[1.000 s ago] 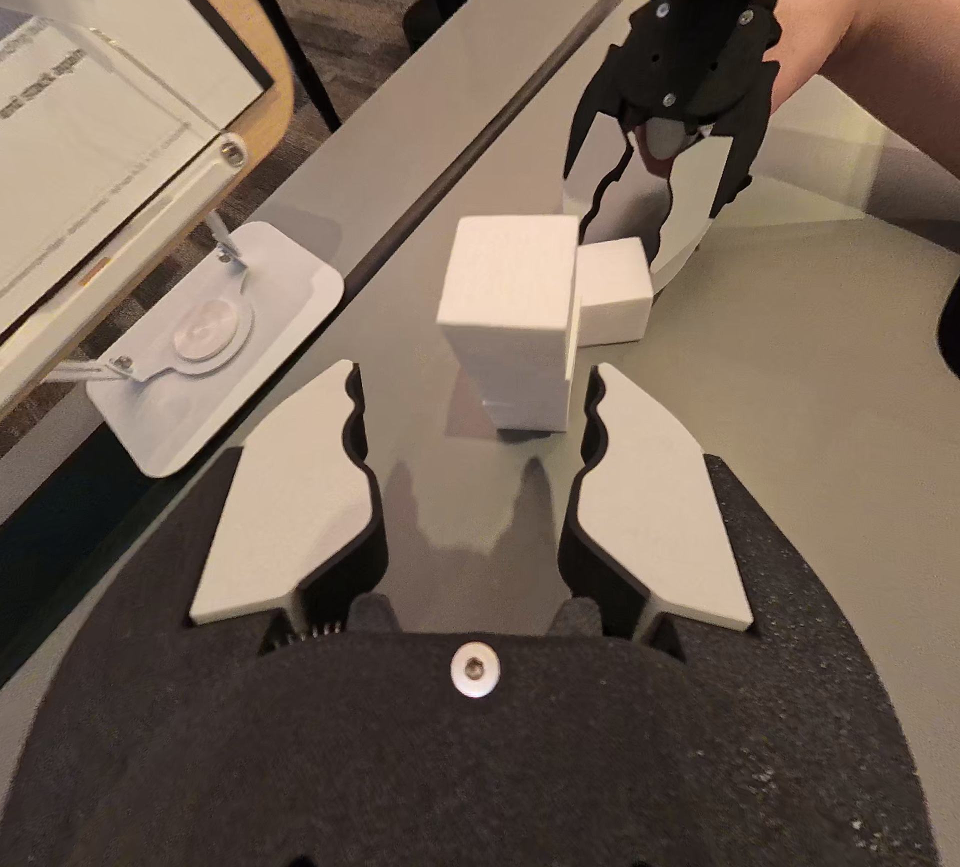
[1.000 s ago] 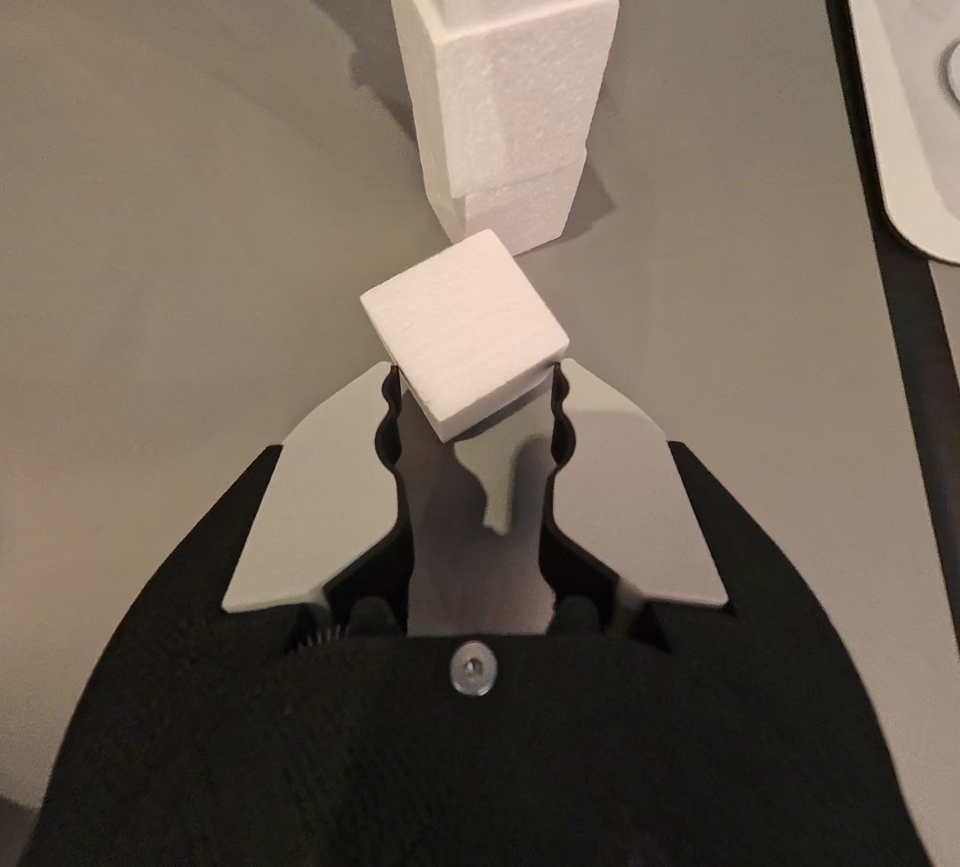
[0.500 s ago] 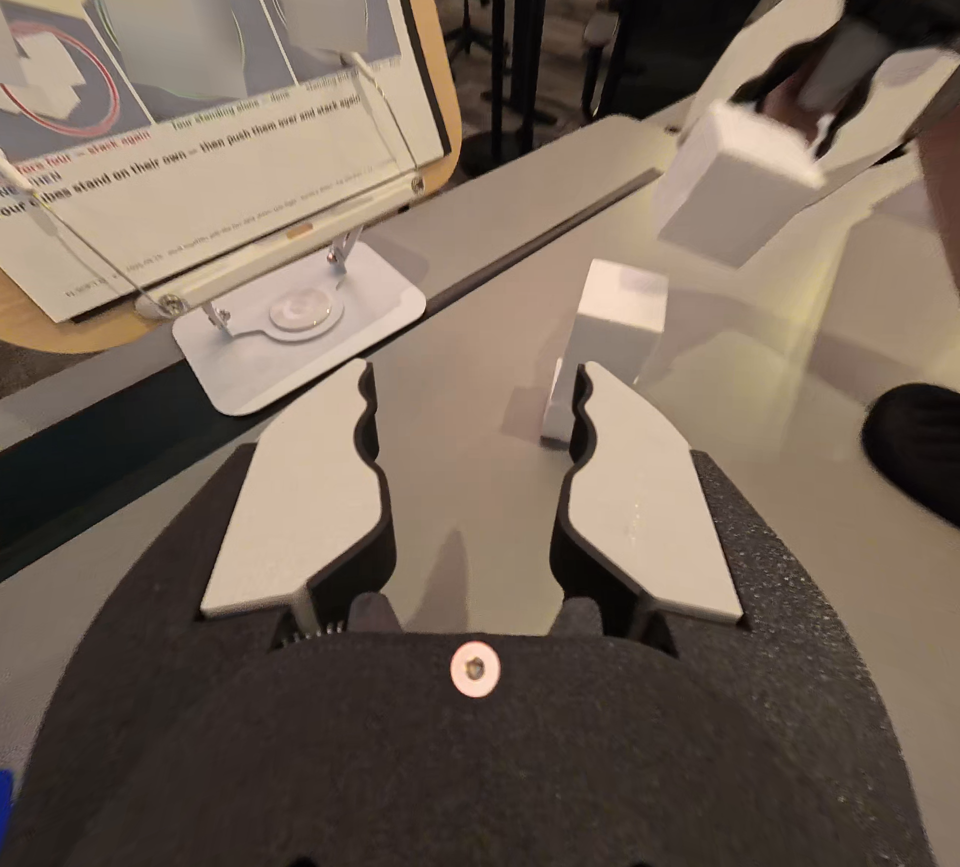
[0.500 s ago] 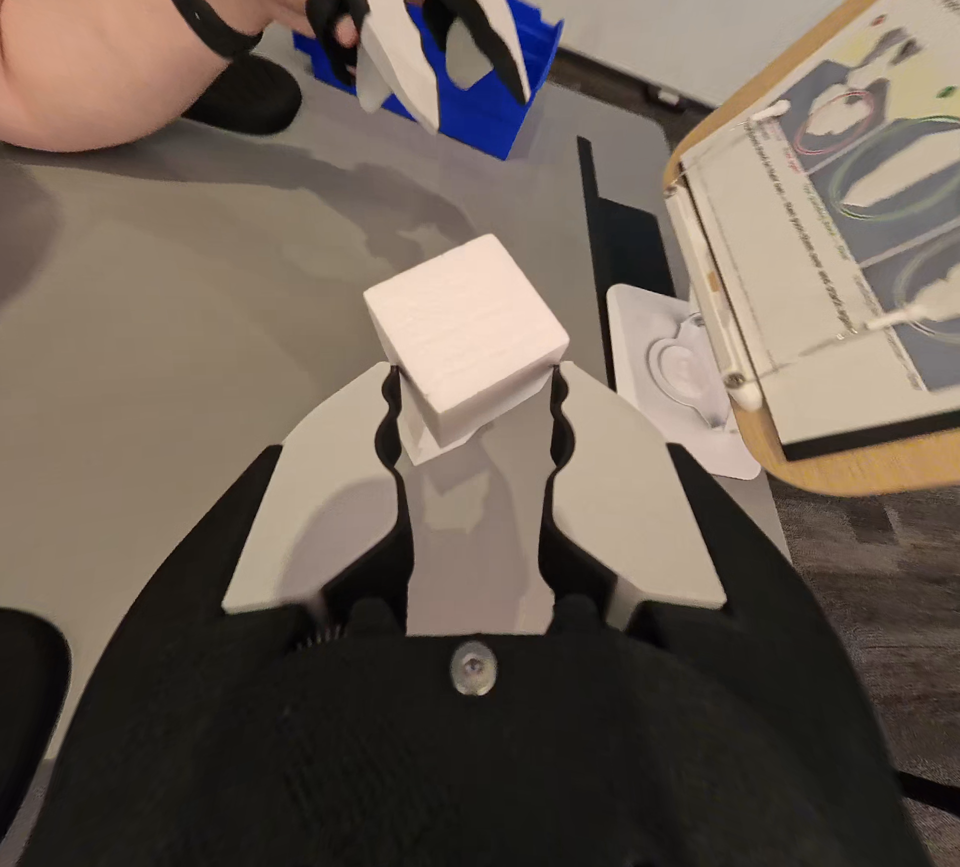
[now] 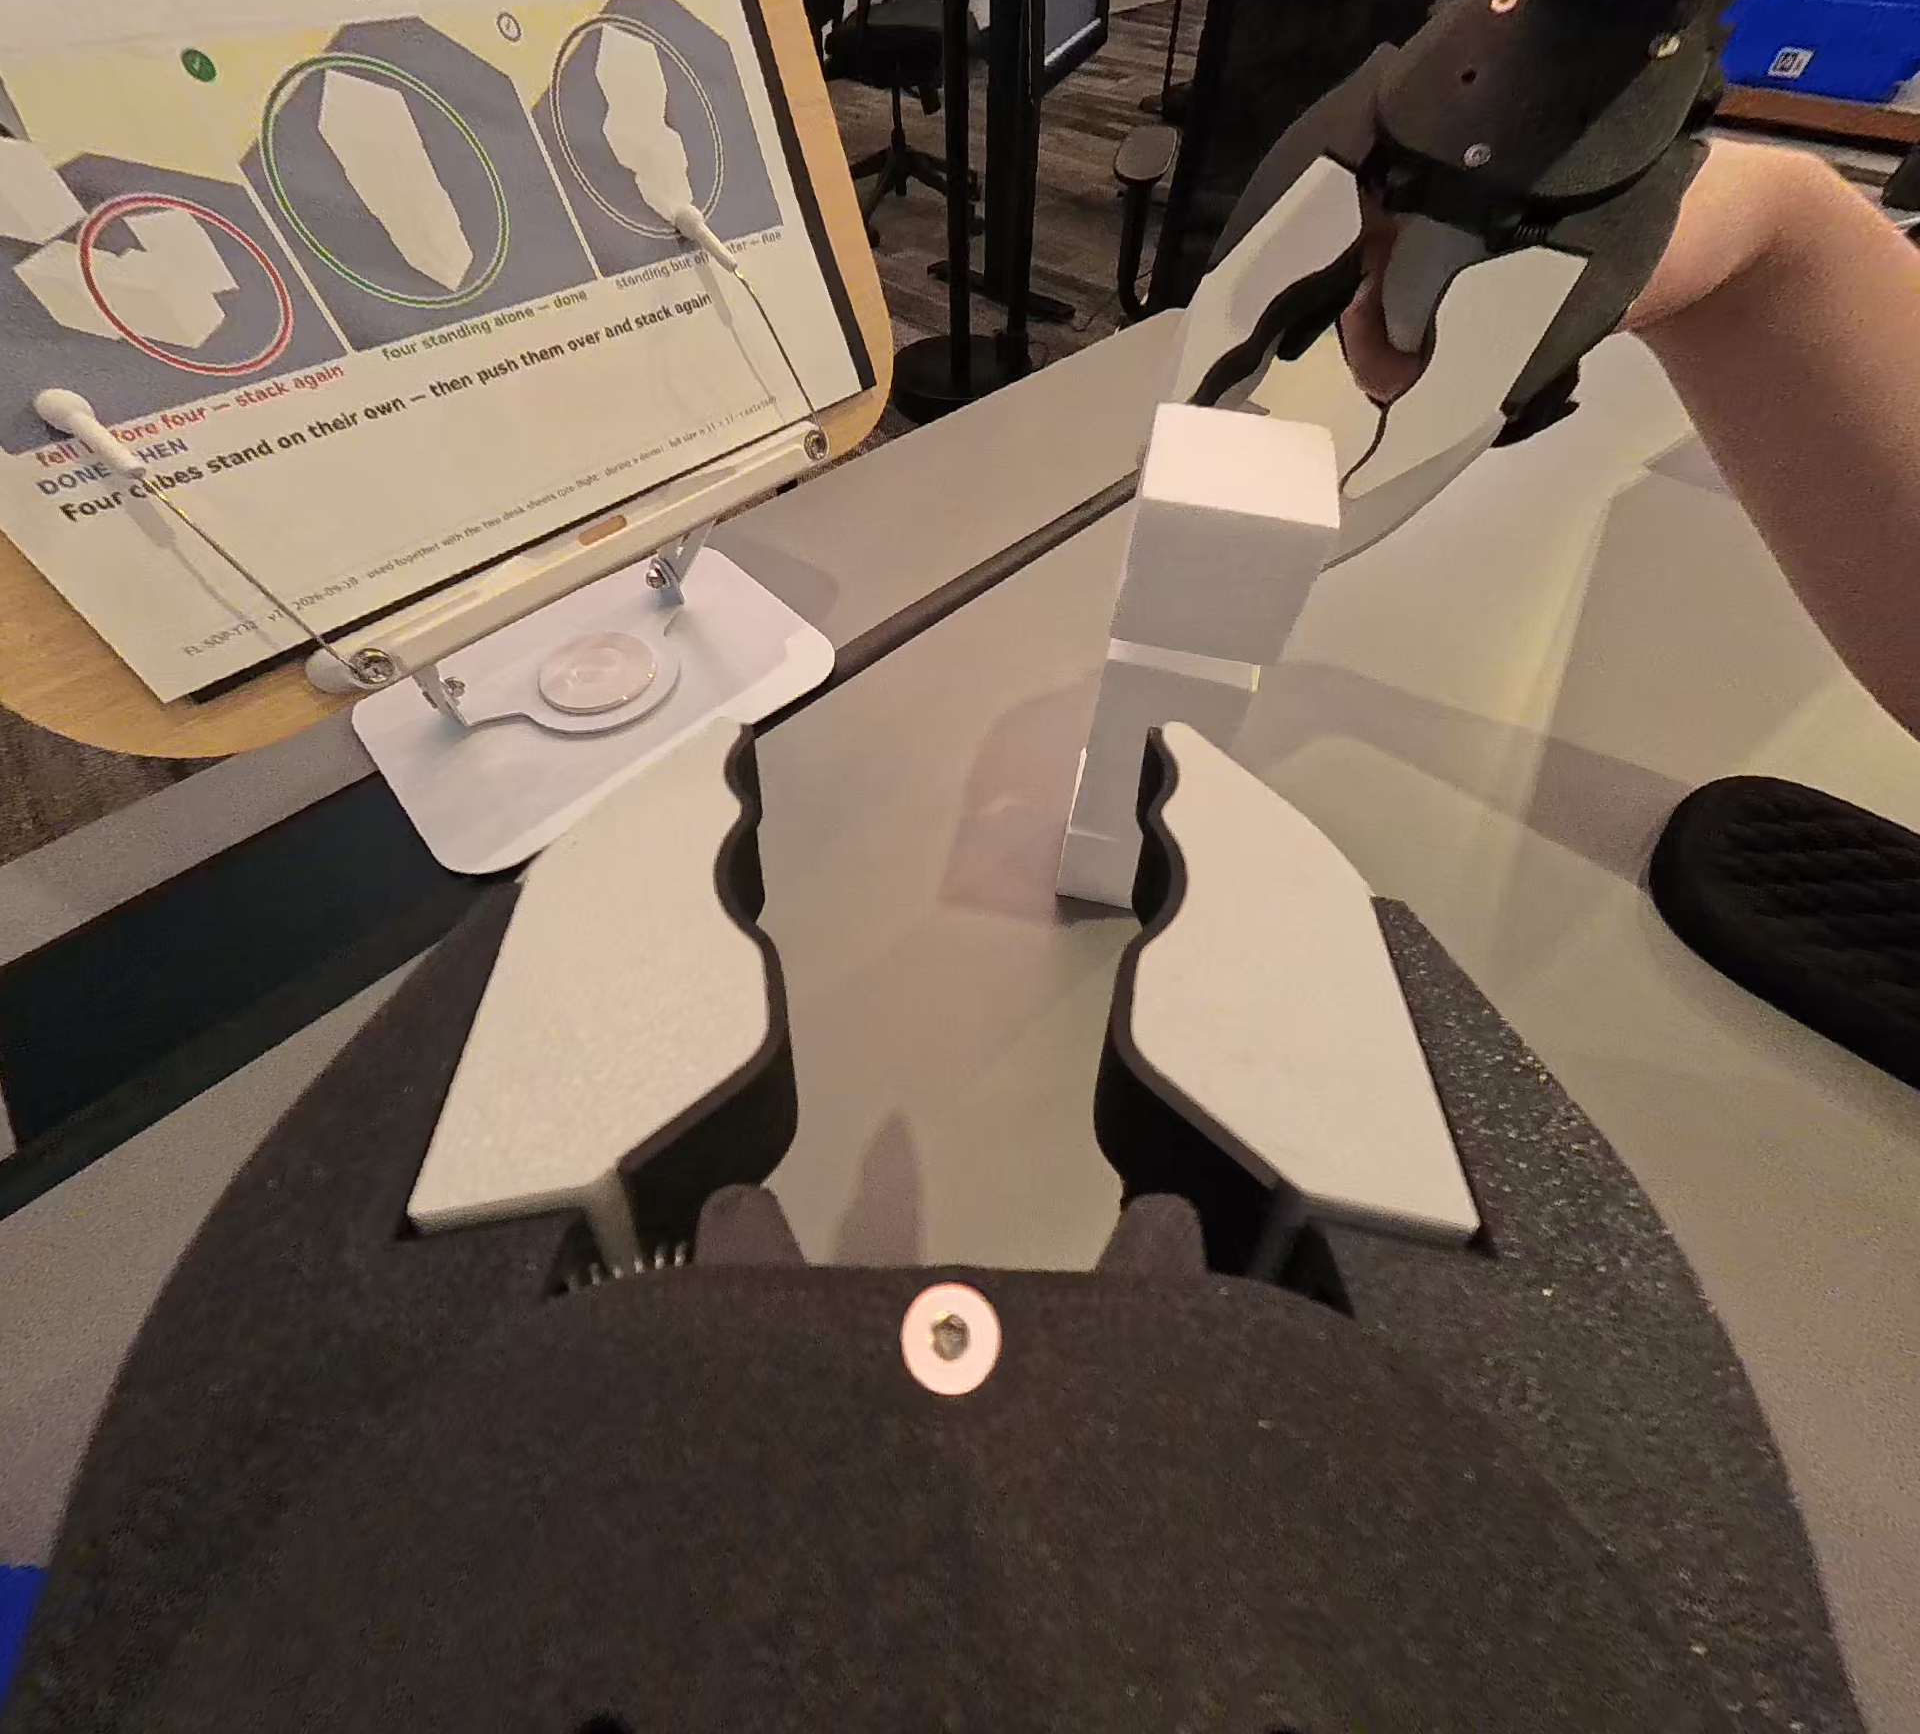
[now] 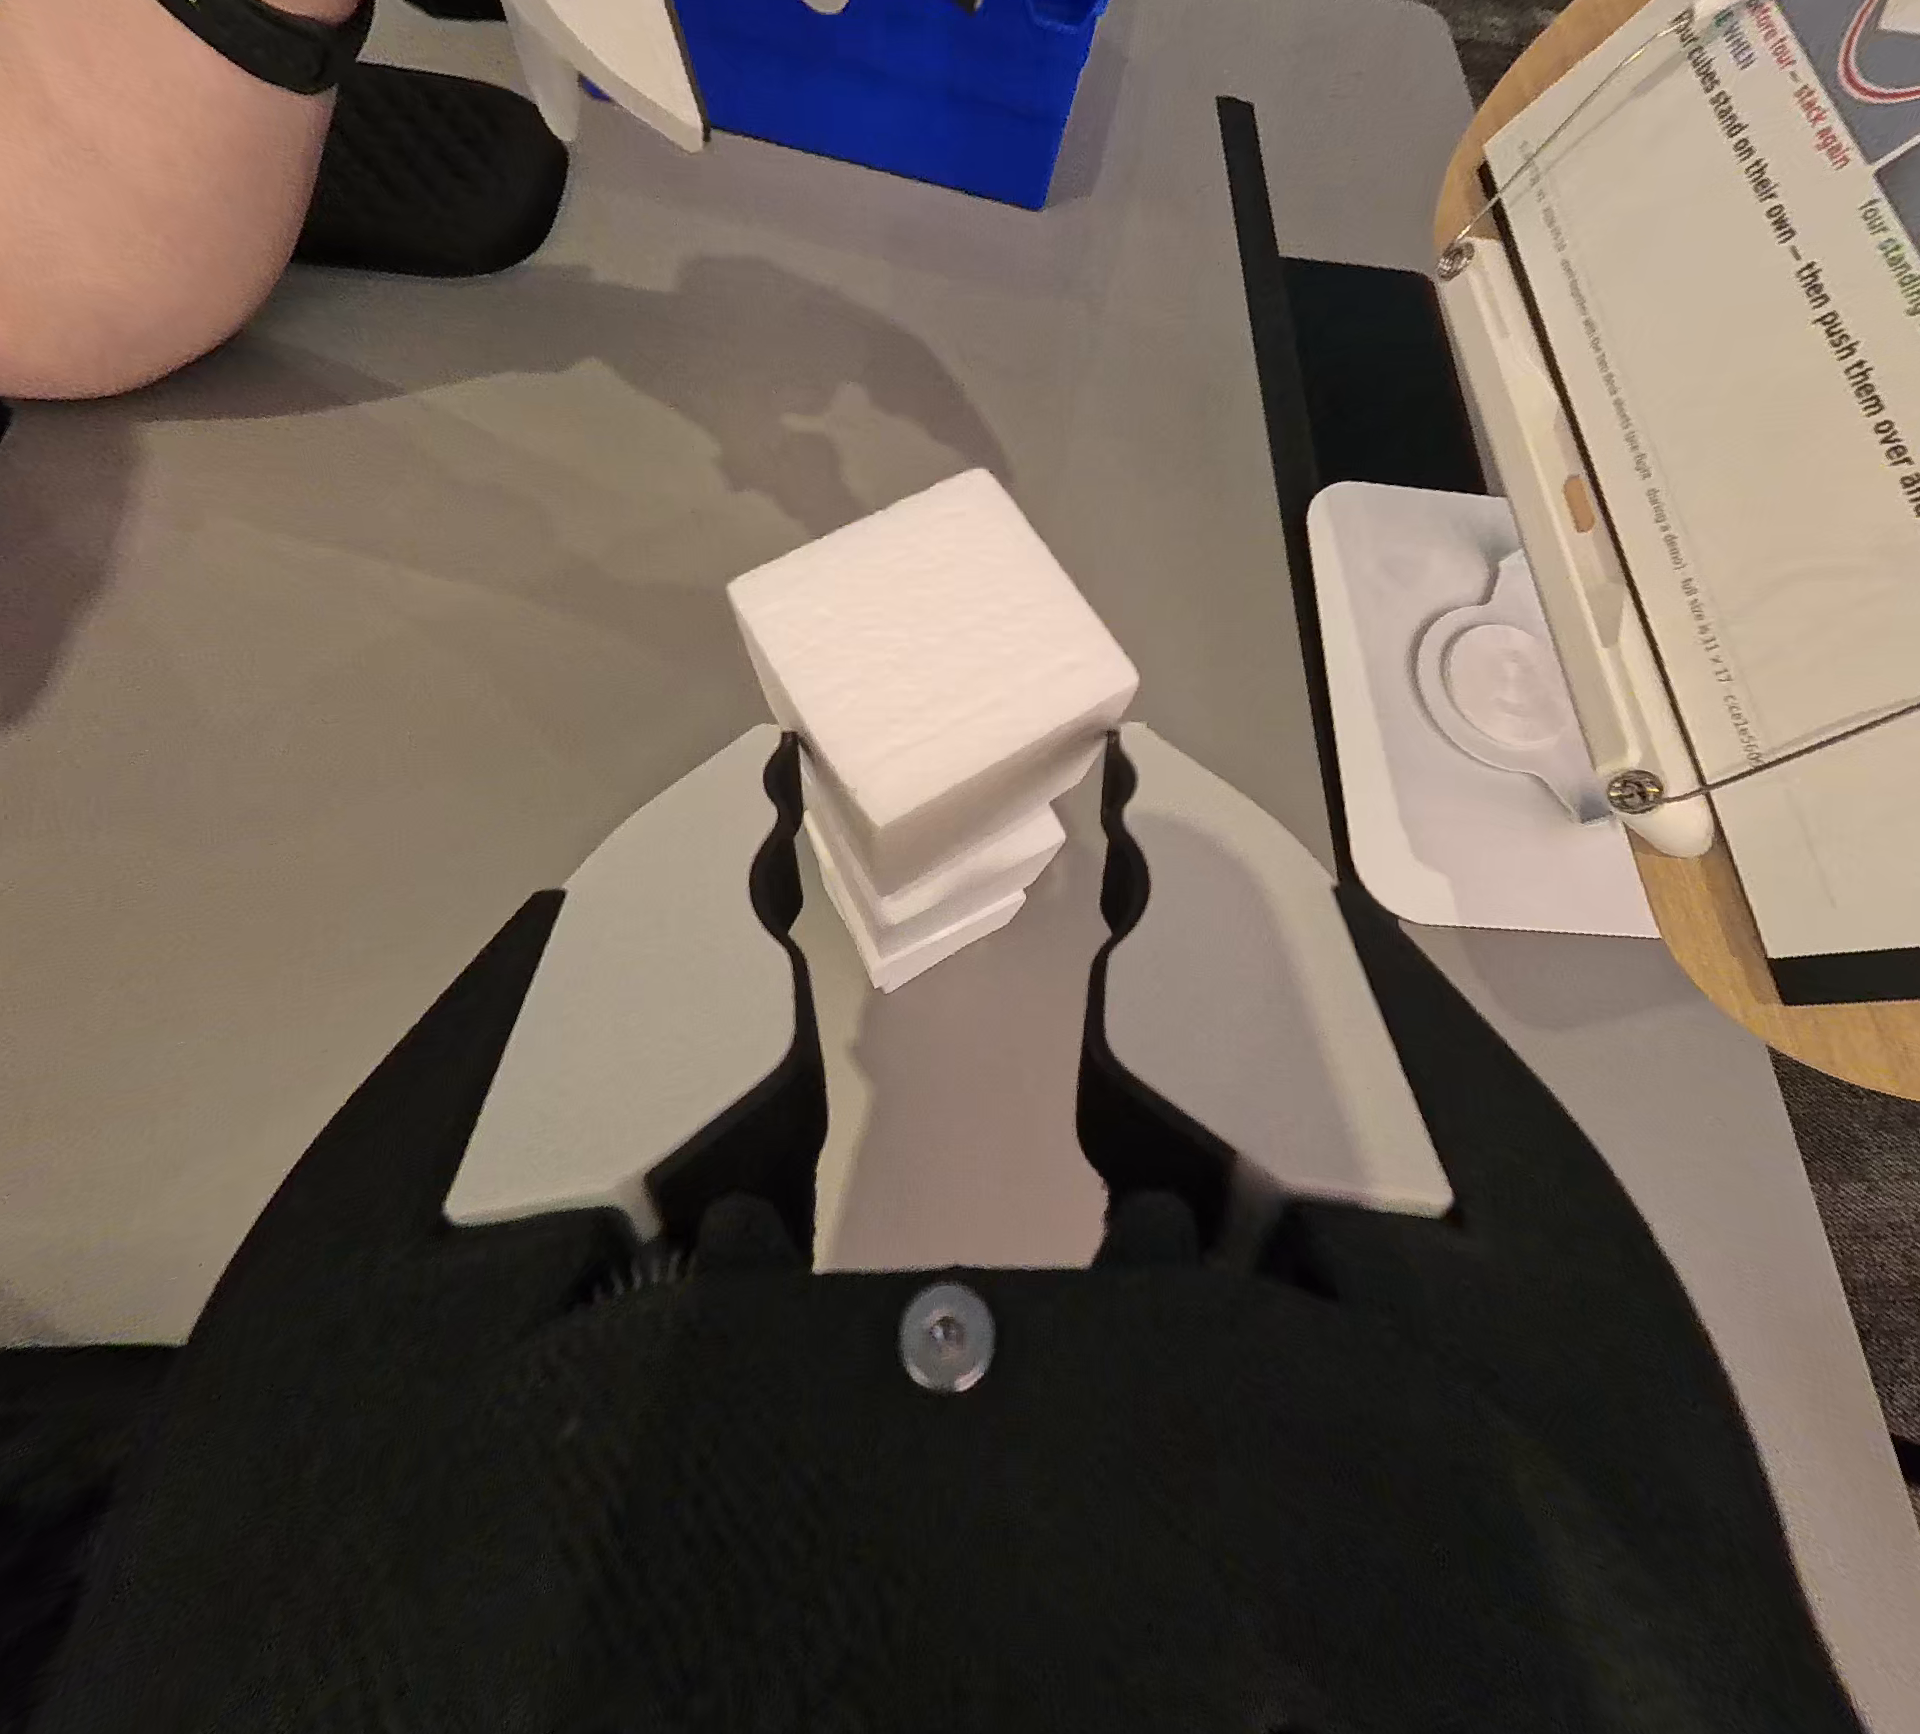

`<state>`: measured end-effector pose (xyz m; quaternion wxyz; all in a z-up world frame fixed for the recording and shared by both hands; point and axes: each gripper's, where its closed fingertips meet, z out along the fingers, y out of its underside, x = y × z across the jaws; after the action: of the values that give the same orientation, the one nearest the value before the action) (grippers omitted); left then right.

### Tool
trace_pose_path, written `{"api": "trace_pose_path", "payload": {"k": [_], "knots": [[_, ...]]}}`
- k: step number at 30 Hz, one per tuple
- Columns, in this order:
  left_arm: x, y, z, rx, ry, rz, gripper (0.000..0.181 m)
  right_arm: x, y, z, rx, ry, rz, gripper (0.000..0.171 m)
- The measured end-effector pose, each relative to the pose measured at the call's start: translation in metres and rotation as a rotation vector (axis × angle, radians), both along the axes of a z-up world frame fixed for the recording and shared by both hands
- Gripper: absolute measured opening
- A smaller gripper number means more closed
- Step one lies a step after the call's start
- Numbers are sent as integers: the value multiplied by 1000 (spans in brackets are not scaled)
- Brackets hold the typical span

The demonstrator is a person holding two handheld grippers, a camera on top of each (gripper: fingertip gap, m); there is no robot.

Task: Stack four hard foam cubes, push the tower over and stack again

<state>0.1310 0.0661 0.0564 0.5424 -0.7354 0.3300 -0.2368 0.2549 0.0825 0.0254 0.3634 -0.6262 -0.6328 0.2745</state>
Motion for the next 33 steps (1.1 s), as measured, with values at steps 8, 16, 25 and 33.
{"api": "trace_pose_path", "payload": {"k": [8,16,25,33], "knots": [[0,-1,-1,-7,-4,-9,70,2,5,-11,-12,-12,-38,56],[1,-2,-1,-3,-2,-19,70,4,0,-12,48,29,-41,76],[-27,2,17,57,-44,24,65,70,8,32,45,348,-332,26],[-68,17,-40,-71,185,85,0,123,44,-108,-313,-148,-768,1]]}}
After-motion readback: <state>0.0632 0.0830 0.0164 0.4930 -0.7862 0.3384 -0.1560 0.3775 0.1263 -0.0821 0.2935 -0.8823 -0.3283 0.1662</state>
